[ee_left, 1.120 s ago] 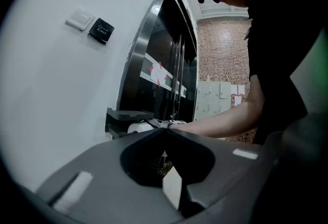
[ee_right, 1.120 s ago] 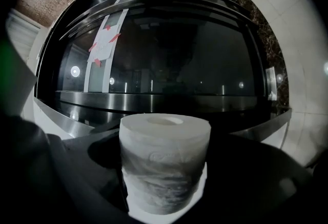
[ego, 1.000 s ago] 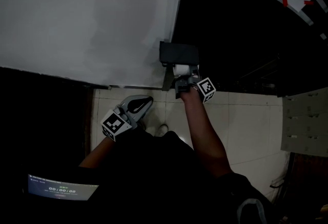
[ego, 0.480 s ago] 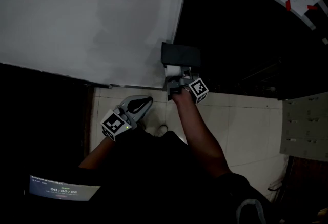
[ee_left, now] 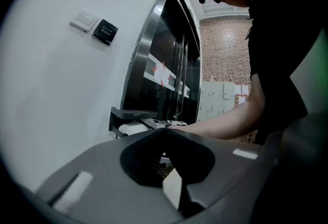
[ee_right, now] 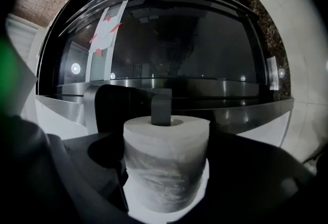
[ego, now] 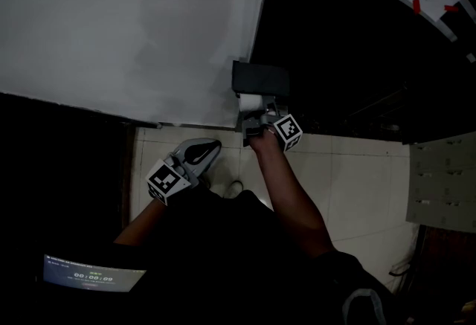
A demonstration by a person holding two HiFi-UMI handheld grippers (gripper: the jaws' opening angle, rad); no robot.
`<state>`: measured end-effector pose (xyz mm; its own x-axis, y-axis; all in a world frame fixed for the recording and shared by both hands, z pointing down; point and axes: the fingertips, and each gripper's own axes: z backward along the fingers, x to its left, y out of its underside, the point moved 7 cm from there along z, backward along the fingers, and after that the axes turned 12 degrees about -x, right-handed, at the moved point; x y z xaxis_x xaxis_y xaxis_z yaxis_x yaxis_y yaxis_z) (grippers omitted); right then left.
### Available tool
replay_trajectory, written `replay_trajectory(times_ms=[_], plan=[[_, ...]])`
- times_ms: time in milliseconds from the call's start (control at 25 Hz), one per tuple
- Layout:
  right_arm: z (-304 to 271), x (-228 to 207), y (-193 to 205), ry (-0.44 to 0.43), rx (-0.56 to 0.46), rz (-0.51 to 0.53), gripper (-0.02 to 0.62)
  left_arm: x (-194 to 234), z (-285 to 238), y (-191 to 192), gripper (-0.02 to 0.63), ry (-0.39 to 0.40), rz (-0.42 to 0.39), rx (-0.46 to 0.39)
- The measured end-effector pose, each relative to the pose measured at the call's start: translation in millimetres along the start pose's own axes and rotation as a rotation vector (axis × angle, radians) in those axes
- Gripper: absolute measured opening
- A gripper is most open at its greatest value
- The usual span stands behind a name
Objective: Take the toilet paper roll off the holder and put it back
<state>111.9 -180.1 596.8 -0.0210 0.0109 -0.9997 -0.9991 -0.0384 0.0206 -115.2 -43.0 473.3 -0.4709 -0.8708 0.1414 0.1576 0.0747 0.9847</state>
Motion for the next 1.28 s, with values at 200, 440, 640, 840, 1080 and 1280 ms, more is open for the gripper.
replay_trajectory(times_ms=[200, 440, 640, 840, 1080, 1280], plan=[[4, 0, 1, 0.004, 0.009, -0.011, 0.462, 0, -1, 3, 0.005, 0.009, -0.012, -0.012], [17, 1, 0, 0.009, 0.045, 0.007, 0.462, -4, -4, -2, 0.005, 0.012, 0.008, 0.001], [30, 2, -2, -0.018, 0.095, 0.03, 0.462, -2, -5, 3, 0.005, 0.021, -0.004, -0.008], [52, 7, -7, -0.058, 0.152, 0.045, 0.462, -3, -10, 3, 0.005, 0.034, -0.008, -0.009], [76, 39, -23, -0.122, 0.239, 0.275, 0.462, -3, -17, 2, 0.005, 0.047, -0.011, -0.016], [83, 87, -20, -0.373, 0.355, 0.609, 0.462, -1, -22, -4, 0.005, 0.054, -0.014, -0.015]])
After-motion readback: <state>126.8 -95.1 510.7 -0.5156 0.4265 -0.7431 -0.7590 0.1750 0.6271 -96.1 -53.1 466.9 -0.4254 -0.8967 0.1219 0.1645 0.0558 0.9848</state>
